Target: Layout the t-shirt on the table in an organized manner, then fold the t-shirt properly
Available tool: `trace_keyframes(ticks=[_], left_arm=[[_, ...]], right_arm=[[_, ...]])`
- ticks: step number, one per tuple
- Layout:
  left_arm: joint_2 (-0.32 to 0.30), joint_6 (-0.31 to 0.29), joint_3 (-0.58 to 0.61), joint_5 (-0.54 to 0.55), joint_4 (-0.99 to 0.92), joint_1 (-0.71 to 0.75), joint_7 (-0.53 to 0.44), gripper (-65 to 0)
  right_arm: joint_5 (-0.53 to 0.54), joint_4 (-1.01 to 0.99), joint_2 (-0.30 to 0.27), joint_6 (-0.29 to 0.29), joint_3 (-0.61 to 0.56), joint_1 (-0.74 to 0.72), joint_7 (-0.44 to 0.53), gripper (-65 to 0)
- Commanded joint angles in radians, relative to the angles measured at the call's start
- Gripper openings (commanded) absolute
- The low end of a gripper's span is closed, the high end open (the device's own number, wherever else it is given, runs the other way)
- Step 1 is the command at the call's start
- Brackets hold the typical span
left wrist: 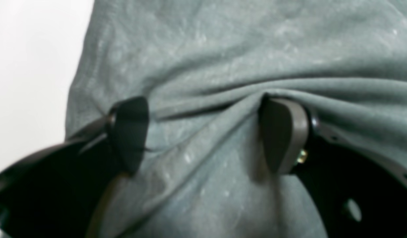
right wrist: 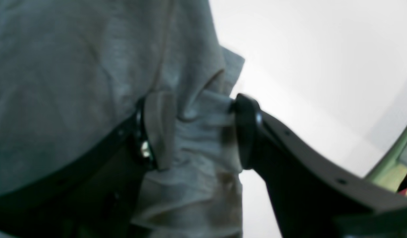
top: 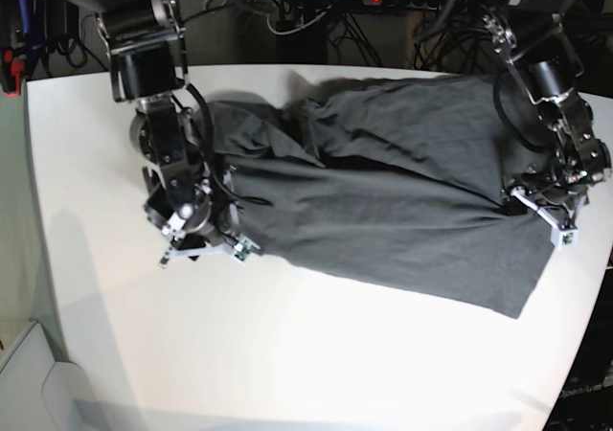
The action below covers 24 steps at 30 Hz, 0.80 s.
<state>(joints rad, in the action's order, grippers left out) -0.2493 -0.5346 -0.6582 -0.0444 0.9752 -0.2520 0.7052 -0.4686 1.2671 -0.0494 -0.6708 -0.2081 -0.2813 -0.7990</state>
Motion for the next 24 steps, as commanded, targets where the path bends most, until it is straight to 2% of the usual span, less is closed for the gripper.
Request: trace_keyframes(ticks=[1, 4, 6, 9, 12, 20, 24], left_arm=[[0.02, -0.017, 0.005, -0.019, -0.023, 0.029, 0.141, -13.8], [0.02, -0.017, 0.005, -0.019, -0.023, 0.029, 0.141, -13.8], [0.02, -0.017, 0.005, -0.019, -0.023, 0.029, 0.141, -13.8], [0.02, -0.017, 0.005, -0.019, -0.023, 0.03, 0.141, -13.8], [0.02, -0.017, 0.005, -0.019, -0.023, 0.044, 0.141, -13.8], [0.02, -0.017, 0.005, -0.019, -0.022, 0.044, 0.14, -13.8], [0.02, -0.017, 0.005, -0.019, -0.022, 0.039, 0.14, -13.8]], right_arm=[[0.032, -0.027, 0.007, -0.027, -0.012, 0.012, 0.005, -36.6], [0.032, -0.071, 0.007, -0.027, -0.006, 0.012, 0.053, -50.2], [0.032, -0.093, 0.007, -0.027, -0.004, 0.003, 0.06, -64.2], [0.031, -0.066, -0.002, -0.027, -0.006, -0.006, 0.057, -64.8], [0.031, 0.089, -0.02, -0.027, -0.004, 0.012, 0.017, -65.0], [0.031, 0.701, -0.019, -0.027, -0.03, 0.146, -0.25, -65.0], [0.031, 0.764, -0.022, -0.027, -0.152, 0.219, -0.325, -65.0]])
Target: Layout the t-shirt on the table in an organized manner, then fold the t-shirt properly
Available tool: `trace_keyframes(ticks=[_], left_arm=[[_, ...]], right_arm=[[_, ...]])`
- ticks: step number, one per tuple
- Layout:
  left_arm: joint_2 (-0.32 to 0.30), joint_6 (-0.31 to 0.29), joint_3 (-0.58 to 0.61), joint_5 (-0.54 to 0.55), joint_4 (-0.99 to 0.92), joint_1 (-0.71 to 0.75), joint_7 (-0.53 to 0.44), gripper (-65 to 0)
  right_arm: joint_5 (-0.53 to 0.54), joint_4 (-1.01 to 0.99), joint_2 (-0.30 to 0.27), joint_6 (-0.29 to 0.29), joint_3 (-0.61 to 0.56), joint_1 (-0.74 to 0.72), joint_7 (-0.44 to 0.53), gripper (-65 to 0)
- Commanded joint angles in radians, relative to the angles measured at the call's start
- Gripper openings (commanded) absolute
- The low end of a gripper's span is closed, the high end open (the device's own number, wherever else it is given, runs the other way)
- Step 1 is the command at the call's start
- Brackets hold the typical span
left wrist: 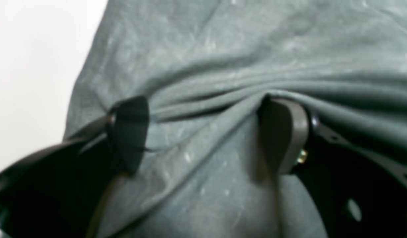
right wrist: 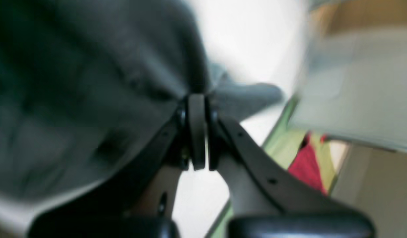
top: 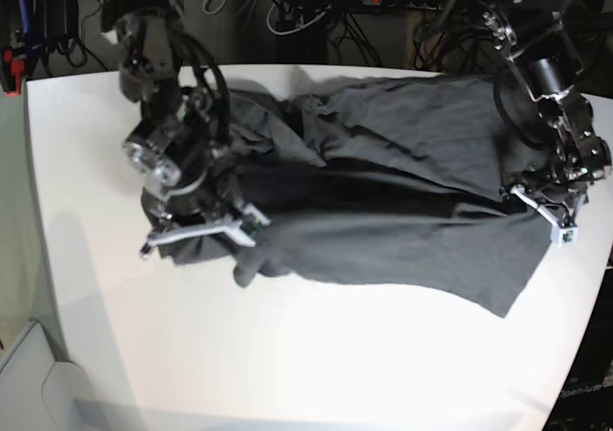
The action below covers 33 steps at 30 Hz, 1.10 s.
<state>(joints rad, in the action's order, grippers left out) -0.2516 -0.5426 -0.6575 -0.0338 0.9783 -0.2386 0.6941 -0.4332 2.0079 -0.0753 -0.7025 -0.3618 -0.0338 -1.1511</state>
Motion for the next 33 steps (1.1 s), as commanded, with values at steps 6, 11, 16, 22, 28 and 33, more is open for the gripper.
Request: trace_keyframes(ticks=[6, 11, 16, 22, 28, 33], left_arm=[[0.022, -0.009, 0.005, -0.03, -0.025, 0.028, 0.151, -13.8], [0.022, -0.009, 0.005, -0.03, -0.025, 0.029, 0.151, -13.8], [0.022, -0.009, 0.005, -0.03, -0.025, 0.025, 0.151, -13.8], [0.024, -0.01, 0.005, -0.028, -0.025, 0.025, 0.151, -13.8], [0.024, -0.01, 0.005, -0.028, -0.025, 0.023, 0.151, -13.8], [0.024, -0.01, 0.005, -0.028, -0.025, 0.023, 0.151, -13.8]], right_arm=[[-0.005, 0.014, -0.076, 0.004, -0.253, 0.119, 0.033, -65.0], [-0.005, 0.012, -0.168, 0.004, -0.389, 0.124, 0.023, -54.0], [-0.005, 0.015, -0.214, 0.004, -0.382, 0.116, 0.021, -37.1], [-0.005, 0.018, -0.225, 0.004, -0.231, 0.116, 0.023, -27.6], [-0.005, 0.018, -0.225, 0.004, -0.079, 0.085, 0.024, -27.4], [-0.005, 0.012, -0.225, 0.004, -0.064, 0.094, 0.032, -27.4]])
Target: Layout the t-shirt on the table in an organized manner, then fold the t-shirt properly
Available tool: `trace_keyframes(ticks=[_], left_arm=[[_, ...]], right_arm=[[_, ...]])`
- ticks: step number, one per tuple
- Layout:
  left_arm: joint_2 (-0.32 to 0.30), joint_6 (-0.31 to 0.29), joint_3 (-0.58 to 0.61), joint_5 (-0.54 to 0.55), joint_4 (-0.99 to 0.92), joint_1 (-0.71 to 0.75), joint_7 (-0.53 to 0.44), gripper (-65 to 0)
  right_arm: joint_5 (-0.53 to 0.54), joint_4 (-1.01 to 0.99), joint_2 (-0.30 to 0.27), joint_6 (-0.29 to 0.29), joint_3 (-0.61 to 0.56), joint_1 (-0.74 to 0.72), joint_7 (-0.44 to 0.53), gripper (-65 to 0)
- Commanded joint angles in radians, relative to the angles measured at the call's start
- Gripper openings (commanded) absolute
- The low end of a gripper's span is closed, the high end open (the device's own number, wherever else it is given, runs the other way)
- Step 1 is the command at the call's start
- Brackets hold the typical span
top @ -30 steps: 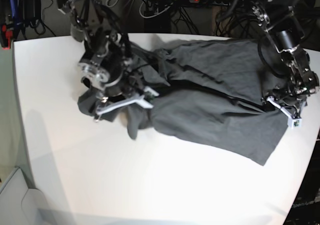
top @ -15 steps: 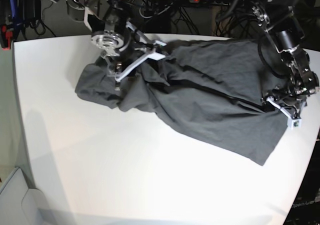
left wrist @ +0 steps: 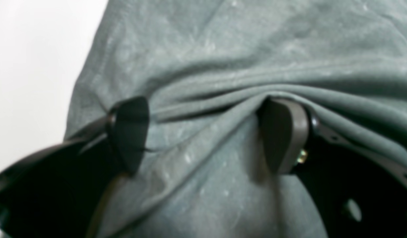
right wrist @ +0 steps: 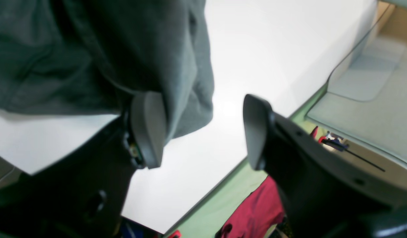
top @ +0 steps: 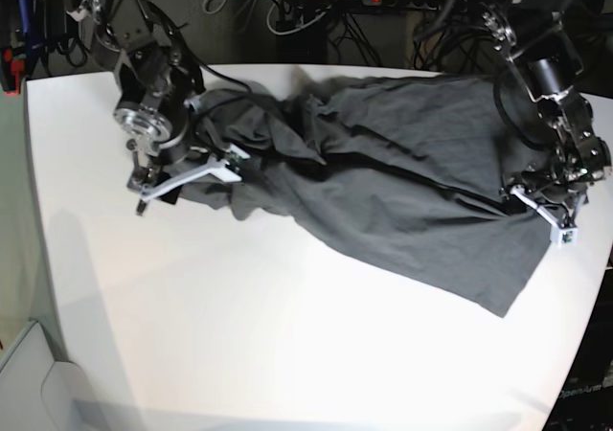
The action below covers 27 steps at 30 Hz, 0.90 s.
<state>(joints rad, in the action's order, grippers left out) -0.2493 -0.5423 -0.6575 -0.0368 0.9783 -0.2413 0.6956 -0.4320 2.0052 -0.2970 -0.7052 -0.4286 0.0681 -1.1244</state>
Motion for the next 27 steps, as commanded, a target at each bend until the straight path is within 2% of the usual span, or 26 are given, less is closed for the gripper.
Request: trace_keyframes(ticks=[1, 6, 9, 11, 16, 17, 20, 23, 27], left_arm=[[0.021, -0.011, 0.005, -0.025, -0.025, 0.026, 0.149, -13.8], [0.021, -0.011, 0.005, -0.025, -0.025, 0.026, 0.149, -13.8], [0.021, -0.011, 0.005, -0.025, -0.025, 0.026, 0.149, -13.8], [0.021, -0.011, 0.005, -0.025, -0.025, 0.026, 0.149, -13.8], [0.02, -0.011, 0.005, 0.021, -0.025, 0.026, 0.149, -13.8], [0.015, -0.011, 0.005, 0.039, -0.025, 0.026, 0.149, -13.8], [0.012, -0.011, 0.005, 0.082, -0.025, 0.026, 0.151, -13.8], [0.012, -0.011, 0.006, 0.094, -0.023, 0.024, 0.152, -13.8], [0.021, -0.011, 0.005, 0.094, 0.086, 0.024, 0.16, -13.8]], right_arm=[[-0.005, 0.013, -0.001, 0.007, 0.003, -0.004, 0.005, -27.4], [0.0, -0.017, 0.009, 0.007, 0.003, -0.009, 0.013, -27.7], [0.0, -0.025, 0.018, 0.007, 0.004, -0.004, 0.068, -29.4], [0.0, -0.03, 0.022, 0.007, 0.004, -0.003, 0.105, -36.0], [0.0, -0.133, 0.043, 0.007, 0.012, -0.073, 0.146, -63.5], [0.0, -0.169, 0.049, 0.007, 0.018, -0.098, 0.145, -65.0], [0.0, -0.28, 0.065, 0.007, 0.061, -0.179, 0.149, -65.0], [0.0, -0.375, 0.069, 0.007, 0.089, -0.282, 0.205, -65.0], [0.0, -0.521, 0.071, 0.007, 0.144, -0.486, 0.261, -65.0]])
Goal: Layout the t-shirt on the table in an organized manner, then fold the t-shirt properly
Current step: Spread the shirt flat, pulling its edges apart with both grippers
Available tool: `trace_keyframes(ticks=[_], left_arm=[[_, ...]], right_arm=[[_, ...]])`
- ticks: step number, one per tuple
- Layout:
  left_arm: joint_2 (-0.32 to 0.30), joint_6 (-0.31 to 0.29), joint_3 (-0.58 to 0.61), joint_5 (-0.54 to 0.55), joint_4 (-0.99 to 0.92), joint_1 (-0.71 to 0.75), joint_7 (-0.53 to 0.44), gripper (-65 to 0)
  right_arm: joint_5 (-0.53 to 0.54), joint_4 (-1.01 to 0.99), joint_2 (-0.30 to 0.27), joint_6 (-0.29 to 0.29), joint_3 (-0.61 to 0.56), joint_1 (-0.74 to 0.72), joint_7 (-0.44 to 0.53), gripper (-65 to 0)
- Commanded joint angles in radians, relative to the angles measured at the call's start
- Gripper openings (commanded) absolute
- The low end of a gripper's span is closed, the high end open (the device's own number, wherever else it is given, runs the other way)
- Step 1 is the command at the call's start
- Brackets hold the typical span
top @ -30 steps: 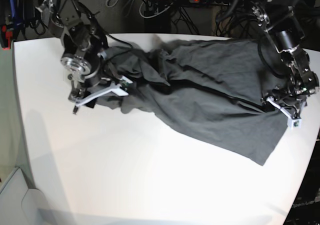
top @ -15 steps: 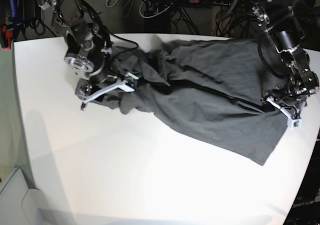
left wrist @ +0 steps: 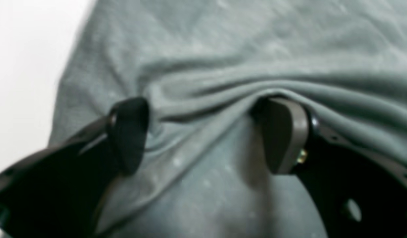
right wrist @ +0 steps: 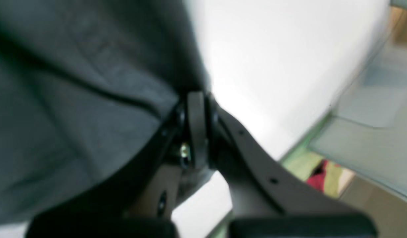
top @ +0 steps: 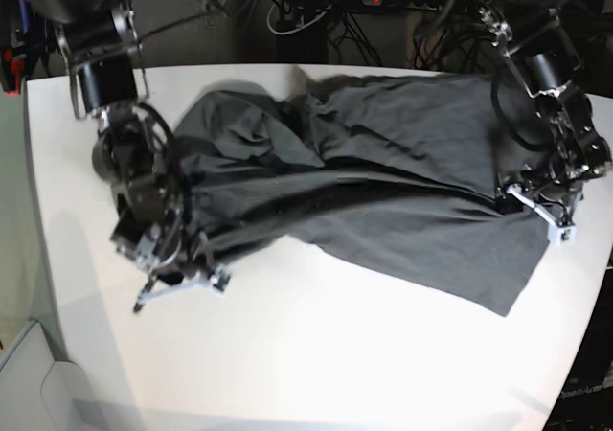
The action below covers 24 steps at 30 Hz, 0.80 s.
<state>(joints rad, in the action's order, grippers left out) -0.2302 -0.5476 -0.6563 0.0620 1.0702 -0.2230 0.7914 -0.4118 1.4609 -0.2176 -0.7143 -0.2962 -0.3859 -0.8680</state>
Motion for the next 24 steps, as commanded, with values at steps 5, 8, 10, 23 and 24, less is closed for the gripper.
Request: trace_keyframes(ticks=[5, 8, 10, 23, 24], left_arm=[[0.03, -0.006, 0.003, -0.004, 0.155, 0.006, 0.066, -13.8], [0.038, -0.006, 0.003, -0.004, 0.255, 0.006, 0.066, -13.8], [0.041, -0.006, 0.003, -0.004, 0.302, 0.006, 0.066, -13.8], [0.033, 0.002, 0.003, 0.14, 0.442, -0.037, 0.061, -13.7], [0.033, 0.002, 0.003, 0.137, 0.428, -0.046, 0.056, -13.7]], right_arm=[[-0.022, -0.342, 0.028, 0.016, 0.105, -0.342, 0.114, -65.0], [-0.022, -0.538, 0.053, 0.016, 0.182, -0.468, 0.211, -65.0], [-0.022, -0.63, 0.054, 0.016, 0.194, -0.508, 0.263, -65.0], [-0.025, -0.668, 0.053, 0.016, 0.159, -0.433, 0.307, -45.2], [-0.025, -0.668, 0.053, 0.016, 0.162, -0.433, 0.307, -43.1]])
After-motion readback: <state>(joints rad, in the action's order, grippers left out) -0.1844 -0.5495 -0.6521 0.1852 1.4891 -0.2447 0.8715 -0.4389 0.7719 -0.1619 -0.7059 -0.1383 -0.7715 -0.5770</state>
